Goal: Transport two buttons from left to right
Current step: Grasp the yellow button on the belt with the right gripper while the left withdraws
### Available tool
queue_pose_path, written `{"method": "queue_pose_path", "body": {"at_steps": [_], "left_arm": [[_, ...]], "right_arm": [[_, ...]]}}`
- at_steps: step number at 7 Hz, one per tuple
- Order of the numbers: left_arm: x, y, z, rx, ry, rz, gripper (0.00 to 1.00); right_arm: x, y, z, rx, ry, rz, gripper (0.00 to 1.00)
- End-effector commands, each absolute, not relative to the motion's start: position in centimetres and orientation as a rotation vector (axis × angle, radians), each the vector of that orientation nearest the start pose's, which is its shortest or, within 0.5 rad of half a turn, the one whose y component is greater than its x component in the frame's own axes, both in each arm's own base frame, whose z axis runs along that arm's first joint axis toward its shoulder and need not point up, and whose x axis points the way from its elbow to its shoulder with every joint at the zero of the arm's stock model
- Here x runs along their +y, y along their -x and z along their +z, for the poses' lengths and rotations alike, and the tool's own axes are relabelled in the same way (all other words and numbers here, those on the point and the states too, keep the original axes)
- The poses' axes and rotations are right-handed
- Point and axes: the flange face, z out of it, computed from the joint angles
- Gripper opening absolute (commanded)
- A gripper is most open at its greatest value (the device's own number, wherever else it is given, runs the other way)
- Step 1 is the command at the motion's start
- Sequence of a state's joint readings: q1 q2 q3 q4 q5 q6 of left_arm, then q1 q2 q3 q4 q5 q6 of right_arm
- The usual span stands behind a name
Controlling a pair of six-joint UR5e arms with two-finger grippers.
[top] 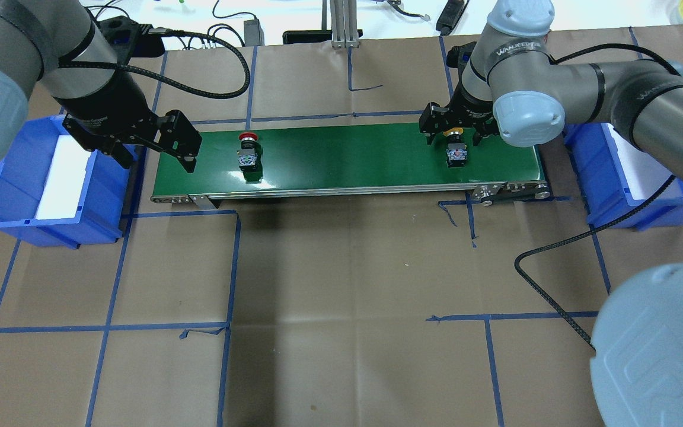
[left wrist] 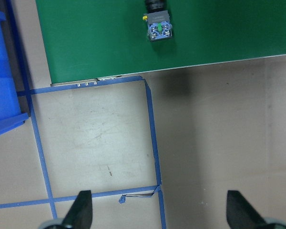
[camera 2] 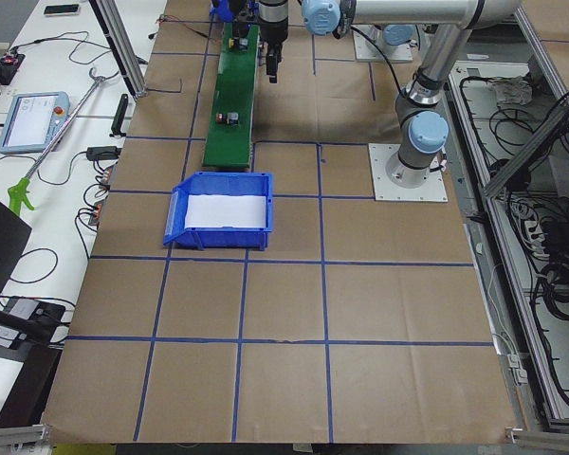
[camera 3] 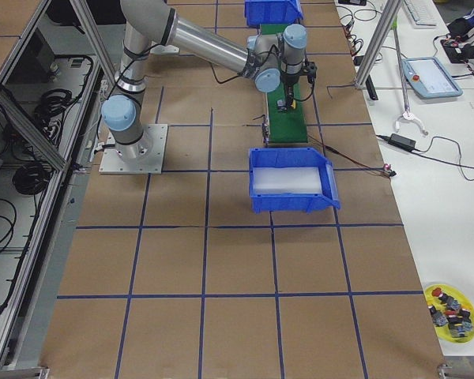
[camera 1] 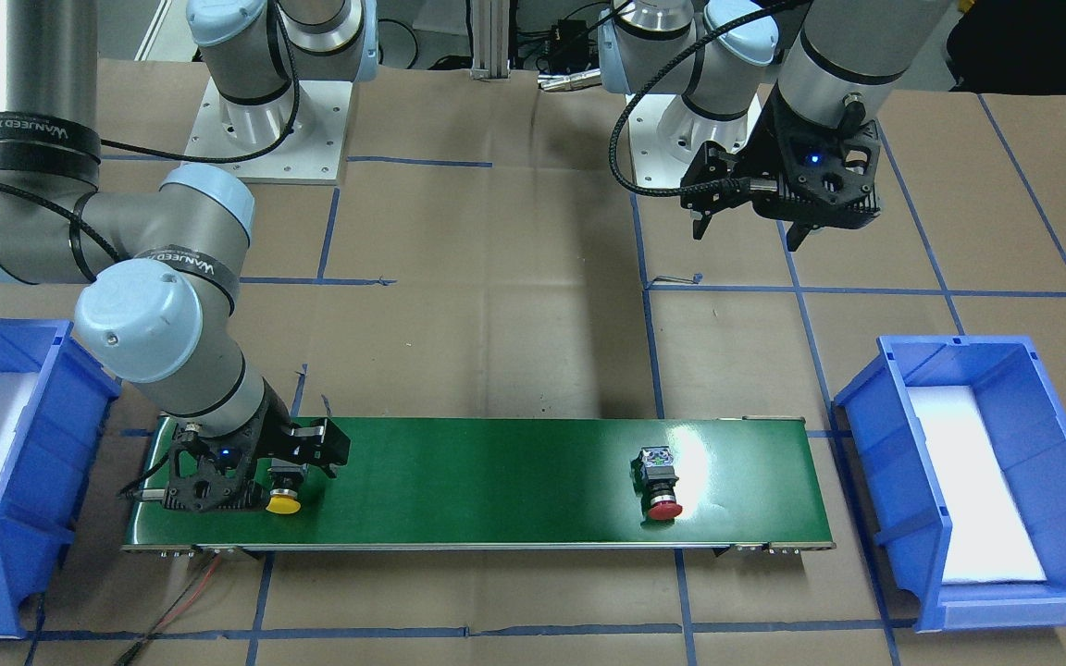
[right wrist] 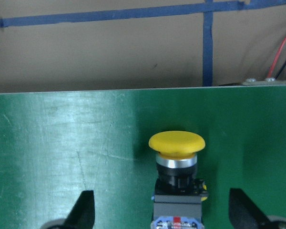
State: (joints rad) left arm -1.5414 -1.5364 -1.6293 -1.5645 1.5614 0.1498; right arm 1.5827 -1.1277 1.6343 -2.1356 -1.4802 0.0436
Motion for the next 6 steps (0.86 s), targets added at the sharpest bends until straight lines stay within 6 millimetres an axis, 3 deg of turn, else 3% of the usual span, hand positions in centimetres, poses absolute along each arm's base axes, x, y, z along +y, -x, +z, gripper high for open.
{"method": "queue_pose_path", "body": {"at_steps": [1,3,5,6], "left_arm": [[-48.0,11.9,47.8,3.146,-0.186,0.016,1.0],[-48.0,11.9,47.8,3.146,-0.188,0.016,1.0],[-47.9,11.9,47.7,3.145,-0.193,0.021,1.0],[-47.9,11.9,47.7,3.144,-0.195,0.021,1.0]], "right_arm": [[-62.9,-14.2,25.7,3.099,-0.046,-0.072,0.83],[-62.9,-13.5,25.5,3.141,0.021,-0.06,0.53],[-63.0,-10.6,26.8,3.273,0.078,-0.06,0.21],[-62.5,-9.4,31.1,3.311,0.081,-0.043,0.09]]}}
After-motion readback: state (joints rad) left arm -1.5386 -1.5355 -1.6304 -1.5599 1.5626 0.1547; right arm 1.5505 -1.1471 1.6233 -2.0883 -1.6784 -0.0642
